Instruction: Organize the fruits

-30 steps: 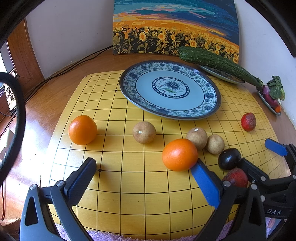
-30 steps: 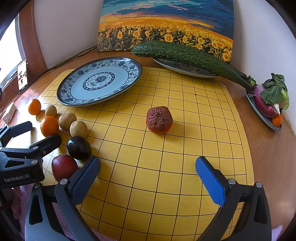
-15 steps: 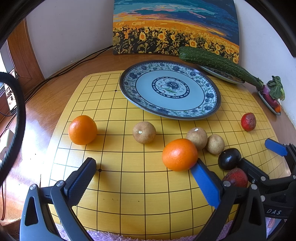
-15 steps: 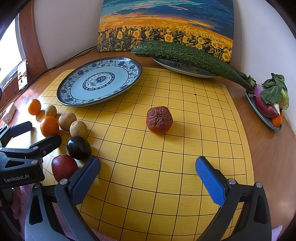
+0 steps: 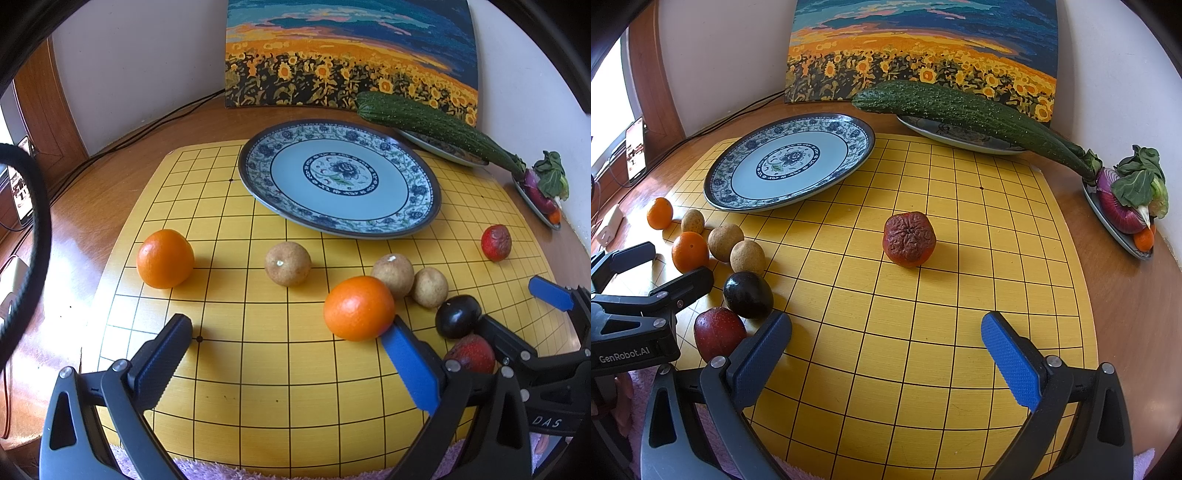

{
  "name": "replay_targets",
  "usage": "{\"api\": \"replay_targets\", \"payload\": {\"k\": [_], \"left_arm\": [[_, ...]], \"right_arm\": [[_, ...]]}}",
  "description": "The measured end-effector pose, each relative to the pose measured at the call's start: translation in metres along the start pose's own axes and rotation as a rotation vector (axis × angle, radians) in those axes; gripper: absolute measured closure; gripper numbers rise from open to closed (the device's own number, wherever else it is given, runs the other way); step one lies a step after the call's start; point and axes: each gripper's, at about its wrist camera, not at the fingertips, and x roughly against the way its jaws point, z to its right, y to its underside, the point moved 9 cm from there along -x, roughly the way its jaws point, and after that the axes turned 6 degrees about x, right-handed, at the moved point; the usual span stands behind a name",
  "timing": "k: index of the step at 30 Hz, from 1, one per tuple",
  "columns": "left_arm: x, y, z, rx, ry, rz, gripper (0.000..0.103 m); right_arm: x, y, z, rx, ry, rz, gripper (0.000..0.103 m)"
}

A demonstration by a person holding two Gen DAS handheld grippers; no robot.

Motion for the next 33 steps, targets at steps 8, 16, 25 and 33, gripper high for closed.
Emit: {"api": "replay_targets", "payload": {"k": [8, 16, 25, 33], "left_arm": [[0.002, -0.001, -0.001, 0.000, 0.000, -0.001, 0.000], [-0.002, -0.002, 0.000, -0.002, 0.004, -0.016, 0.000], [0.000, 0.000, -0.001, -0.033, 0.023, -0.048, 0.003], [0.016, -0.004, -0.013, -0.030, 0.046, -0.027, 0.008]], "right_arm": [[0.000, 0.000, 0.000, 0.000, 0.000, 0.000, 0.000], [0.001, -0.002, 0.000, -0.001, -0.001, -0.002, 0.000], [-0.002, -0.003, 0.001, 0.007, -0.013, -0.027, 0.000], [0.009, -0.002, -0.001, 0.017, -0.033, -0.022, 0.008]]}}
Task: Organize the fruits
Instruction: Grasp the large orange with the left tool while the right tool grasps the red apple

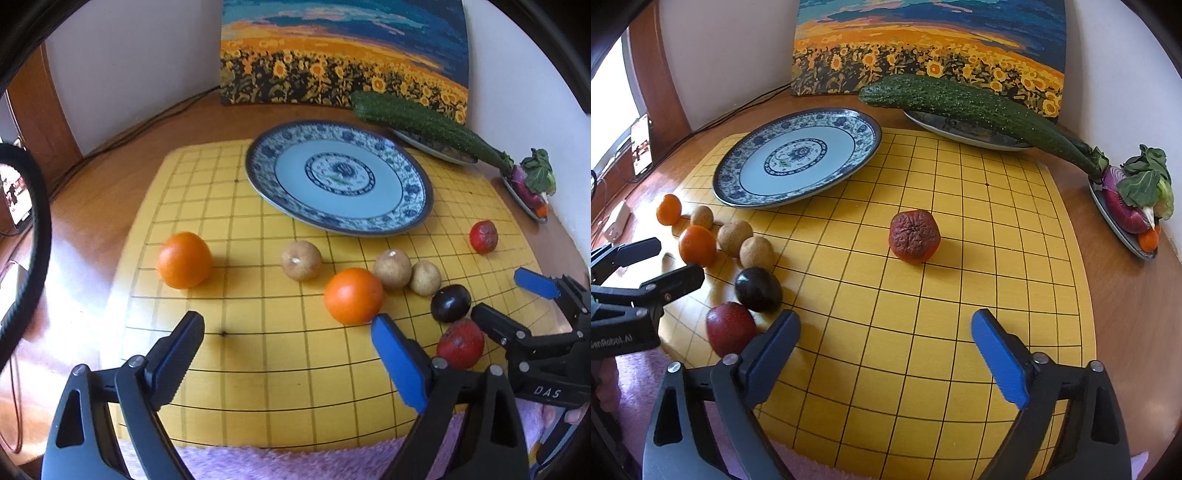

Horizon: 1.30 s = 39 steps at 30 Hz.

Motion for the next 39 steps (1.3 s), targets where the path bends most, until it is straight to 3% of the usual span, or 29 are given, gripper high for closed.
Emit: {"api": "replay_targets", "payload": {"k": [10, 22, 39], "left_arm": [[0.020, -0.004, -0.016, 0.010, 0.022, 0.013, 0.011], [0.020, 0.009, 0.010, -0.047, 0.086, -0.021, 0.024], [0.007, 0.009, 0.017, -0.068, 0.086, -0.027, 0.045]], "right_arm": [[0.027, -0.006, -0.016, 0.037, 0.004, 0.056, 0.009], [0.043, 0.001, -0.037, 0.011, -0.056, 0.068, 0.012], [0.026, 0.005, -0.060, 0.047, -0.105, 0.024, 0.032]]}}
